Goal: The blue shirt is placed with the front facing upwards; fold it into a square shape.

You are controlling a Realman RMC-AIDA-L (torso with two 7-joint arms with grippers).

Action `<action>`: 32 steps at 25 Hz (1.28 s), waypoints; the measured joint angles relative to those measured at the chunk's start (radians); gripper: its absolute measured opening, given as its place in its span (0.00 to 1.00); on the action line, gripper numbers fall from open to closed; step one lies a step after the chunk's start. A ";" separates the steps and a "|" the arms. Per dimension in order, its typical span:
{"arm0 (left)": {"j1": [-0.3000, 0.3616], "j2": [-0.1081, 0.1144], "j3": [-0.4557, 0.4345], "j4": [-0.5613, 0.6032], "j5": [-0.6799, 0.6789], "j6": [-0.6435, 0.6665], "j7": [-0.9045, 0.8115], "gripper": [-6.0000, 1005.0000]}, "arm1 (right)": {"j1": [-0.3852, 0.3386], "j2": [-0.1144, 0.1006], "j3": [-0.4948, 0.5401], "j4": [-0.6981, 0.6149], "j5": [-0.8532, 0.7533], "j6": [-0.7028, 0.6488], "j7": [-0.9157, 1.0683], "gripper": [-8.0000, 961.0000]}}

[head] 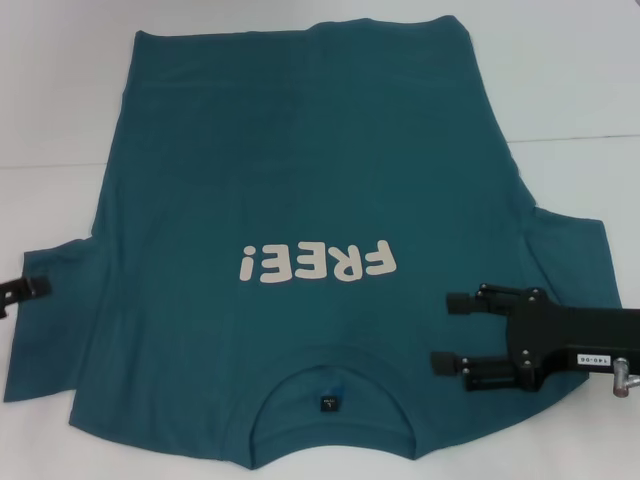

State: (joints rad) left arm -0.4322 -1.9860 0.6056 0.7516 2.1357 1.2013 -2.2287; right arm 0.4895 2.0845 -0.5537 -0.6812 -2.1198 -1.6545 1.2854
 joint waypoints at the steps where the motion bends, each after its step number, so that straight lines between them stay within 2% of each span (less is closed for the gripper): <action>1: 0.000 0.000 0.000 0.008 0.021 0.000 -0.012 0.93 | 0.000 -0.001 0.000 -0.001 0.000 0.000 0.000 0.96; 8: -0.008 0.003 0.004 0.015 0.075 -0.001 -0.020 0.93 | -0.002 -0.002 -0.001 -0.003 0.000 0.007 -0.002 0.96; 22: -0.011 -0.010 0.013 0.009 0.118 -0.043 -0.011 0.93 | -0.003 0.000 -0.005 0.000 0.000 0.009 -0.002 0.96; 32: -0.015 -0.018 0.069 -0.008 0.119 -0.067 -0.010 0.92 | -0.004 0.000 -0.005 0.002 -0.004 0.009 -0.002 0.96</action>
State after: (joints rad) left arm -0.4470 -2.0042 0.6751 0.7433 2.2550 1.1341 -2.2384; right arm 0.4851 2.0846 -0.5585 -0.6795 -2.1235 -1.6454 1.2839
